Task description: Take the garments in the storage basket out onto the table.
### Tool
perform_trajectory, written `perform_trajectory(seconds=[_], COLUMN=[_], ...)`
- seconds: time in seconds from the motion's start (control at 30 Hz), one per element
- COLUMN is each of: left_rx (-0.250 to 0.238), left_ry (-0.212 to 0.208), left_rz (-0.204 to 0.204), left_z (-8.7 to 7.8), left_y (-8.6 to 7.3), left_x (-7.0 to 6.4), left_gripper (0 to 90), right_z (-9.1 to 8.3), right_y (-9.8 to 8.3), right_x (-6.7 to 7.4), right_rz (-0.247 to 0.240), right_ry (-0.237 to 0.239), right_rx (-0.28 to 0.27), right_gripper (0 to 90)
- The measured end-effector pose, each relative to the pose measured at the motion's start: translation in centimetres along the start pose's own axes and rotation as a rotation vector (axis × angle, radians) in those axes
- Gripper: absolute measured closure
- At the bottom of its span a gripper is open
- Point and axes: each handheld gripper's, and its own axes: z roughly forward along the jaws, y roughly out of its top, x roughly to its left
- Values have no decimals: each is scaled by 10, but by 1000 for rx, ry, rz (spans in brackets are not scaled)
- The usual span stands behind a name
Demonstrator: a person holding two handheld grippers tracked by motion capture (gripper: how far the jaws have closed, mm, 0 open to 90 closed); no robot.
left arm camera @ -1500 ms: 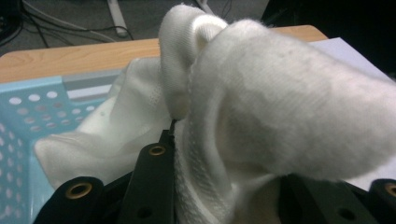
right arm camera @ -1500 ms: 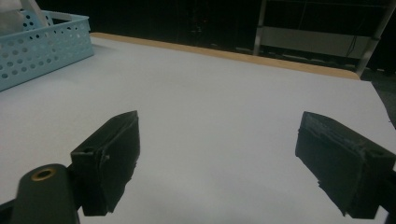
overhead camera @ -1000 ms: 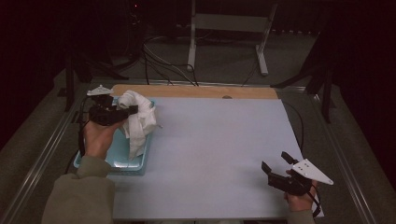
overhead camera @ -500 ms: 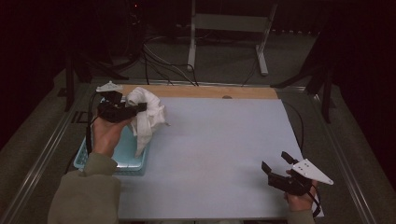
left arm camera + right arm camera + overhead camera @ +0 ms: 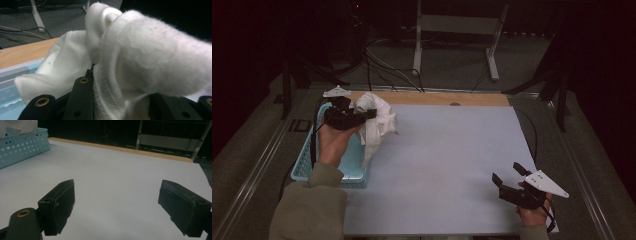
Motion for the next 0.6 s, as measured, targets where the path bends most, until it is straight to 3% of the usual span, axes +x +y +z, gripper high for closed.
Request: perform_trajectory(seconds=[0.6], left_rx=[-4], left_ry=[-59], left_rz=[24], left_z=[17], left_y=[2], left_x=[-21], left_gripper=[688], right_z=[0], right_y=[0], right_x=[0], right_rz=[1], right_ry=[1], right_rx=[0], right_gripper=[140])
